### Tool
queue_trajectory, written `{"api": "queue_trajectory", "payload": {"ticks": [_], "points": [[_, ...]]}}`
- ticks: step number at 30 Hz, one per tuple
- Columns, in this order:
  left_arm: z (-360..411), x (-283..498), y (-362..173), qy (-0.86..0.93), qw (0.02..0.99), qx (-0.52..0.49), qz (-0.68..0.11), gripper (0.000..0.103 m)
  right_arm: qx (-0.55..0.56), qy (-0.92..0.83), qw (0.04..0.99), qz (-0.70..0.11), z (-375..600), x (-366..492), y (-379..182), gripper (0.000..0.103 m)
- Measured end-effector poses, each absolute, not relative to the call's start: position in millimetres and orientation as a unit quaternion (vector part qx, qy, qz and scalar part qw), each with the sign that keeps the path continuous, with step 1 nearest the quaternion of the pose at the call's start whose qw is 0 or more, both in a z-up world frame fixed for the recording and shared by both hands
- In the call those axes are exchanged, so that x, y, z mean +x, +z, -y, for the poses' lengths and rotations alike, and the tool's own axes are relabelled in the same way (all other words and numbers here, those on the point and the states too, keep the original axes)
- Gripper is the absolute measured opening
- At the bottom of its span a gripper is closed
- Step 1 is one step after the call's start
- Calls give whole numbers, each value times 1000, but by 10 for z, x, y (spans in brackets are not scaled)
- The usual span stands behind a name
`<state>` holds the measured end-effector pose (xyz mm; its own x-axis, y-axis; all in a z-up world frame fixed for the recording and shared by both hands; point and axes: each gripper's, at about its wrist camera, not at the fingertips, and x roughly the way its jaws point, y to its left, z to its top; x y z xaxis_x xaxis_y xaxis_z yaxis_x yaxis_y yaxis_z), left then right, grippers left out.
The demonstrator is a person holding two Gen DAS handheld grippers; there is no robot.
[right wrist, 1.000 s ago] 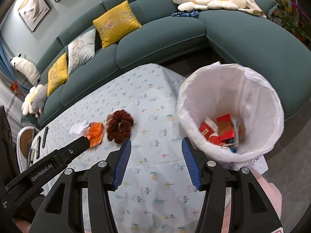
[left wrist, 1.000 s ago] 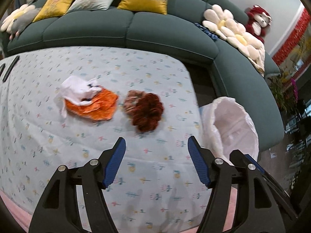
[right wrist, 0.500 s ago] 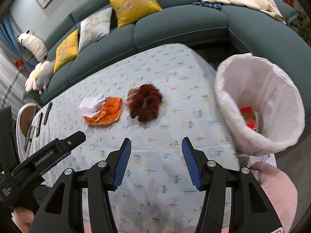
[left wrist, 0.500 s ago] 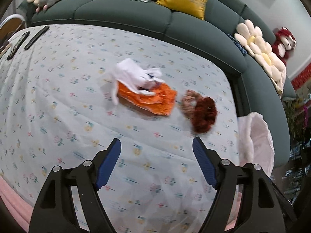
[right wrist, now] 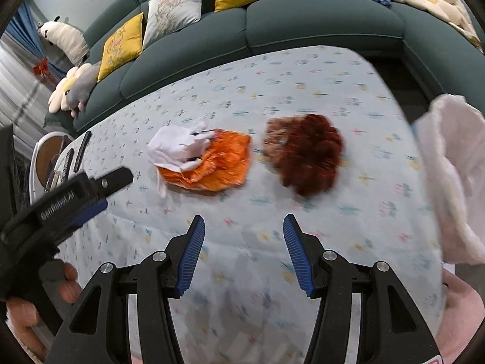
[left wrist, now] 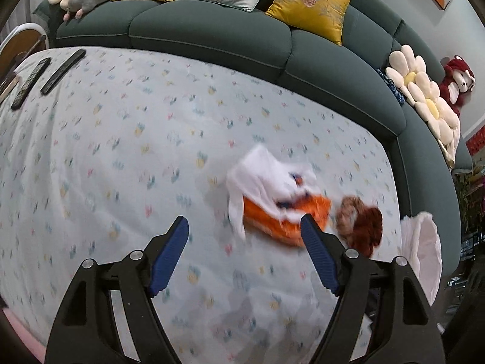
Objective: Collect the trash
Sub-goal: 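Grasp the white glove with the left tool while the right tool grasps the orange bag, then lift the white glove and orange bag and carry them over the wastebasket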
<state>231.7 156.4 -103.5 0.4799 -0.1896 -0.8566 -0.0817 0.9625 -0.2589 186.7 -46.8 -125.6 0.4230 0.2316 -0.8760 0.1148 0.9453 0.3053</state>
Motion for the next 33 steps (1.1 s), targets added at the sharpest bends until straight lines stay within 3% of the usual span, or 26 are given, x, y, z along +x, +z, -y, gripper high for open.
{"api": "queue_trajectory", "payload": {"ticks": [4, 8, 11, 12, 15, 23, 33], "points": [[-1543, 2625, -1096, -47, 848, -128, -513, 71, 164, 37, 822, -544, 307, 2197, -1371, 53], [-1525, 2877, -1246, -65, 835, -128, -531, 59, 163, 37, 816, -553, 191, 2472, -1507, 53], [-1511, 2990, -1383, -73, 825, -130, -544, 44, 157, 34, 812, -561, 135, 2622, -1641, 50], [-1510, 3018, -1437, -77, 820, -133, -551, 34, 158, 33, 810, -564, 132, 2652, -1681, 47], [-1516, 3027, -1554, -86, 811, -140, -561, 23, 156, 30, 800, -579, 117, 2708, -1832, 33], [-1528, 2768, -1599, -89, 809, -154, -560, 15, 157, 41, 803, -573, 210, 2543, -1852, 21], [-1419, 1972, -1505, -86, 806, -147, -567, 10, 167, 60, 786, -593, 360, 1742, -1796, 20]]}}
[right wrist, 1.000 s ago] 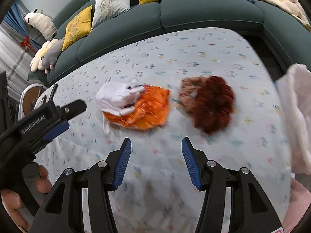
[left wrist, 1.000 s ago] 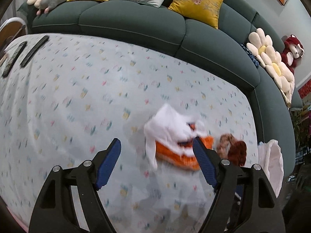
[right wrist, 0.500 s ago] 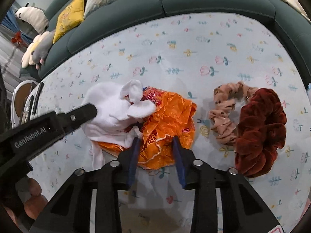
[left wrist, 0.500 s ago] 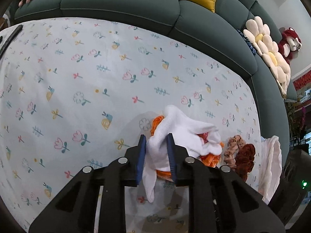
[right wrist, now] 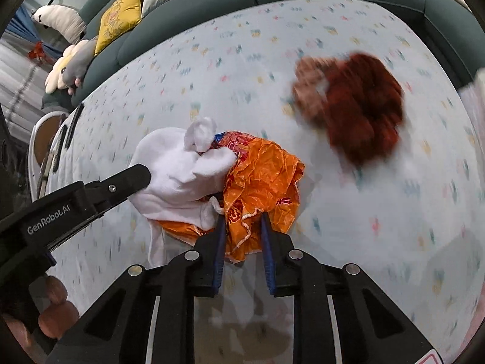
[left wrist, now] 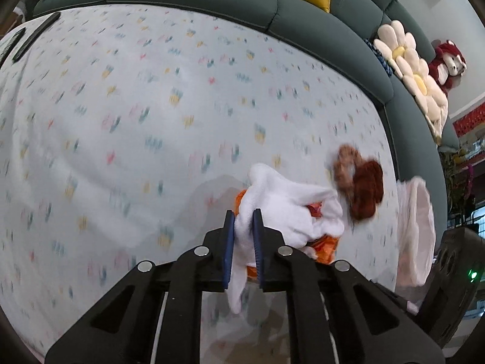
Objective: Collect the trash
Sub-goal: 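Lift the white glove and orange bag and carry them over the wastebasket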
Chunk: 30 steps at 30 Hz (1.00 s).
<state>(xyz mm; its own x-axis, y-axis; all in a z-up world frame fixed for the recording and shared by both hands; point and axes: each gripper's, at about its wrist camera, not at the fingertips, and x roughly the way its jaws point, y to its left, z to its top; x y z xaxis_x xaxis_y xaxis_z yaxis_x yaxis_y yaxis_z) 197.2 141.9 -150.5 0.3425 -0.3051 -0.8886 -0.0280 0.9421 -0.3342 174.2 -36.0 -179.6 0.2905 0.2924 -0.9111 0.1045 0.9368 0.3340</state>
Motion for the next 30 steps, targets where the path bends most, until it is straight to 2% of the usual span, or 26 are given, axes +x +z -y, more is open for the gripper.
{"api": "queue_trajectory", "payload": {"ticks": [10, 30], "points": [[-1272, 1390, -1329, -87, 811, -136, -562, 9, 157, 62, 796, -581, 620, 1034, -1531, 17], [-180, 1160, -536, -154, 853, -46, -497, 9, 205, 0, 854, -477, 1635, 529, -831, 17]]}}
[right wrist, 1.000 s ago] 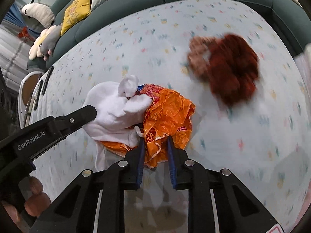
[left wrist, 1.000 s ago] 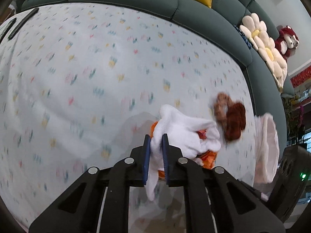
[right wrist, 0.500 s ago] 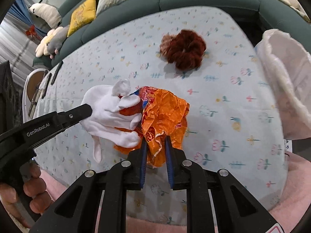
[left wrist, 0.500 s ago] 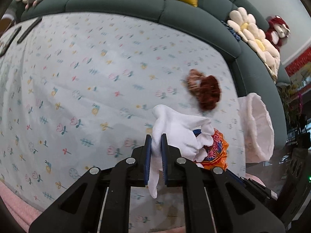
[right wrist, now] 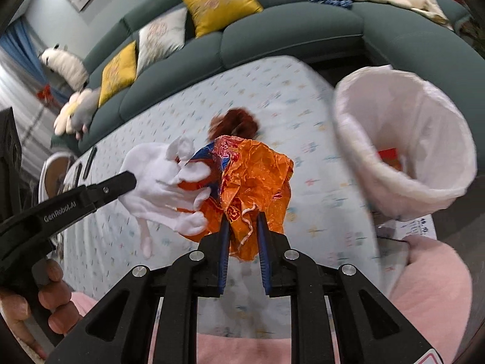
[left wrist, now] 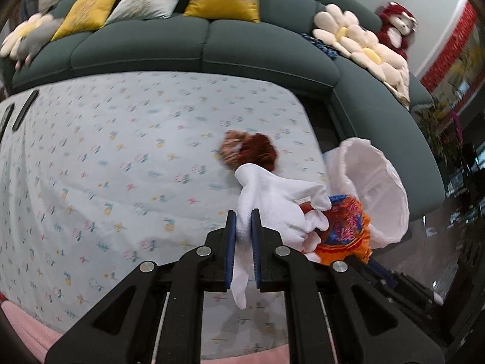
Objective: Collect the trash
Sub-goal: 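Lift the white glove and orange bag and carry them over the wastebasket, then open both tools to drop the glove and orange bag into the wastebasket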
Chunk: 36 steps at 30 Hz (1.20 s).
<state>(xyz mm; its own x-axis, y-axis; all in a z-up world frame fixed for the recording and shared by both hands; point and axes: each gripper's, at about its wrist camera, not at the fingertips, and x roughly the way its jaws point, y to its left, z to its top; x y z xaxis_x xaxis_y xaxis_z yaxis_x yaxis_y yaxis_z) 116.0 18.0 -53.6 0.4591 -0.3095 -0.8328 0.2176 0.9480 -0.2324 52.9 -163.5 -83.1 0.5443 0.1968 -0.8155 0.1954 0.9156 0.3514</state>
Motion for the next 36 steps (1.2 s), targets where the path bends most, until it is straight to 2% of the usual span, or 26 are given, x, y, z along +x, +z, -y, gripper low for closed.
{"api": "queue_trajectory", "payload": {"ticks": [21, 36], "points": [[1511, 1106, -431, -253, 840, 59, -476, 10, 275, -132, 868, -393, 3214, 32, -614, 17], [2297, 1343, -538, -274, 827, 92, -483, 10, 299, -194, 865, -354, 3935, -43, -538, 17]]}}
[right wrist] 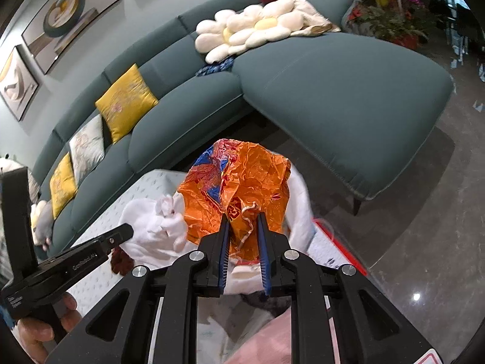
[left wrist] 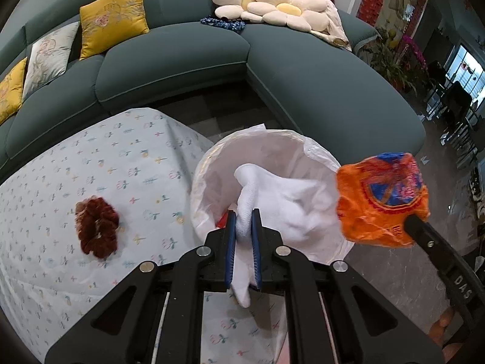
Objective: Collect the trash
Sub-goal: 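Open both tools to drop the glove and orange bag into the wastebasket, then move both open tools back over the brown scrunchies on the table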
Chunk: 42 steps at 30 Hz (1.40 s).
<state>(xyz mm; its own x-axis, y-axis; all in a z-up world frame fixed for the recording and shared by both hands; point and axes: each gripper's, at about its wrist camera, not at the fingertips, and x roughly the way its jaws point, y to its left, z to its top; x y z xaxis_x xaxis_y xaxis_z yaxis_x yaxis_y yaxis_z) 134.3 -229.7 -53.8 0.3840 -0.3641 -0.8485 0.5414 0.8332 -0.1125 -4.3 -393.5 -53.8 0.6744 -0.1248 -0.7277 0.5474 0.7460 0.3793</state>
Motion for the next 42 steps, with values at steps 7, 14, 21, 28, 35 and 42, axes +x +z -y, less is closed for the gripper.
{"api": "queue_trajectory", "payload": {"ticks": [7, 14, 21, 28, 35, 42], "points": [[2508, 1427, -580, -287, 819, 84, -490, 13, 304, -197, 862, -355, 4053, 87, -568, 17], [2510, 1500, -556, -265, 831, 70, -485, 56, 296, -181, 864, -364, 3979, 301, -586, 17], [2278, 1617, -547, -247, 836, 56, -486, 58, 287, -169, 864, -378, 3868, 545, -618, 22], [2001, 1671, -577, -227, 841, 42, -490, 60, 279, -168, 865, -382, 3719, 701, -590, 35], [1797, 1664, -605, -215, 841, 29, -495, 61, 269, -159, 867, -387, 3548, 725, -548, 40], [1581, 1631, -567, -204, 846, 21, -492, 62, 255, -151, 869, -395, 3332, 751, -490, 44]]}}
